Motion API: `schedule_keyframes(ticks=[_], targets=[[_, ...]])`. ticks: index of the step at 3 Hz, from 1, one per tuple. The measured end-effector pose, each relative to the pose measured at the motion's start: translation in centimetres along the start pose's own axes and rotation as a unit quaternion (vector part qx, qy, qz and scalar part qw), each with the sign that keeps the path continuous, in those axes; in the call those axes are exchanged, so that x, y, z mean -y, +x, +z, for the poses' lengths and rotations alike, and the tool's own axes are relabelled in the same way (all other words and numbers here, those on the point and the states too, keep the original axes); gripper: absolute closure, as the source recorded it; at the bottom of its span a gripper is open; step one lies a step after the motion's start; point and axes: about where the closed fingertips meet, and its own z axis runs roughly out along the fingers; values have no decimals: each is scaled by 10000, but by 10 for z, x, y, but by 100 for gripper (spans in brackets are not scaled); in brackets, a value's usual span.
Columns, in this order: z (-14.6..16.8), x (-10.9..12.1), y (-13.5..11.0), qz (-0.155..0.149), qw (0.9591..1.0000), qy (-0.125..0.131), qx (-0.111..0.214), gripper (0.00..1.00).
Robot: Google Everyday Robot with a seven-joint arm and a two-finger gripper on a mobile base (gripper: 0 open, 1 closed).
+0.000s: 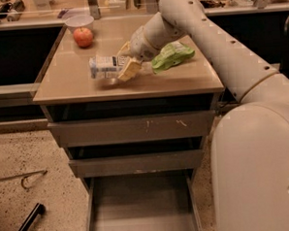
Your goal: Pick blue plastic bottle from bottom drawer and place on counter
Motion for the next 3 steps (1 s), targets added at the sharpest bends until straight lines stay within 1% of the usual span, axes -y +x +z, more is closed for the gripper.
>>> schedule_keyframes(ticks=[1, 2, 3], targets=[[15, -6, 1, 40, 9995, -300, 79, 100], [15, -6, 2, 40, 9995, -316, 80, 81], [15, -7, 2, 40, 9995, -317, 80, 58]])
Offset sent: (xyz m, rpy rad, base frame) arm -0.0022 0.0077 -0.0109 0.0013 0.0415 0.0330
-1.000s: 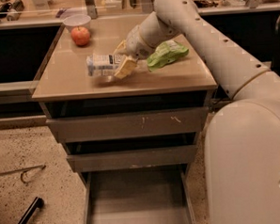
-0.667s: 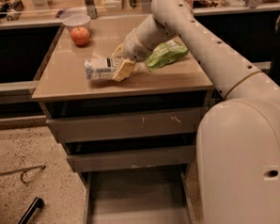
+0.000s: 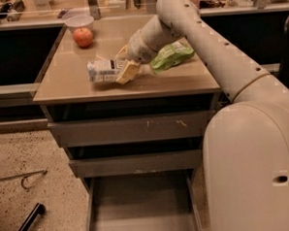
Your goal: Pick blue plastic bottle from bottom drawer and place on counter
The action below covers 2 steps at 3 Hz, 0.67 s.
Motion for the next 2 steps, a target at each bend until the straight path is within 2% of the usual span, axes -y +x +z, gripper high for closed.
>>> schedule_keyframes(ticks=[2], targets=[[0, 0, 0, 0, 10000, -1, 0, 12]])
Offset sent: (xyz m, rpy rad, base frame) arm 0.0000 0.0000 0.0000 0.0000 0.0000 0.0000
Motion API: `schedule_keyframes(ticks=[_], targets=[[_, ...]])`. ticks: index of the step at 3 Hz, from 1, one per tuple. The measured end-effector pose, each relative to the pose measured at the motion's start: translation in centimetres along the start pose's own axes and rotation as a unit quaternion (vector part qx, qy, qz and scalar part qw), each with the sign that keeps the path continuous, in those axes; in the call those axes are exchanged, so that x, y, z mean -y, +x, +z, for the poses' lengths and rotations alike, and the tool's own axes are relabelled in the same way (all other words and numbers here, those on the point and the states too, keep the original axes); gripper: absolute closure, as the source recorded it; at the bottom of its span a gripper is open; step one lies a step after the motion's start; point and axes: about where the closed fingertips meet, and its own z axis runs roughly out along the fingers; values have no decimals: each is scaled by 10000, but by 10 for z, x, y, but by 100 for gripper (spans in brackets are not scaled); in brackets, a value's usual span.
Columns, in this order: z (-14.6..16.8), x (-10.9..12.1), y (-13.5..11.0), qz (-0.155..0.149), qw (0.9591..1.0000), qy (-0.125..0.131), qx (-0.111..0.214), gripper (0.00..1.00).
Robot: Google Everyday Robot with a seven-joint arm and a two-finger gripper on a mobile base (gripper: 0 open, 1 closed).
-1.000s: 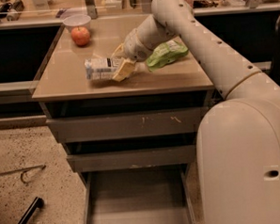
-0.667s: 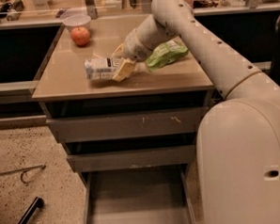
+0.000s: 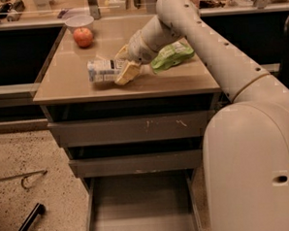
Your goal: Pick blue plastic bottle from bottom drawer and place on counter
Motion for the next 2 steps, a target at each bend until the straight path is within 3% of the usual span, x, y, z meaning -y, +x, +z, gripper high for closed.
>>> schedule_keyframes(ticks=[1, 2], targets=[[0, 0, 0, 0, 10000, 0, 0, 0], [0, 0, 0, 0, 10000, -1, 0, 0]])
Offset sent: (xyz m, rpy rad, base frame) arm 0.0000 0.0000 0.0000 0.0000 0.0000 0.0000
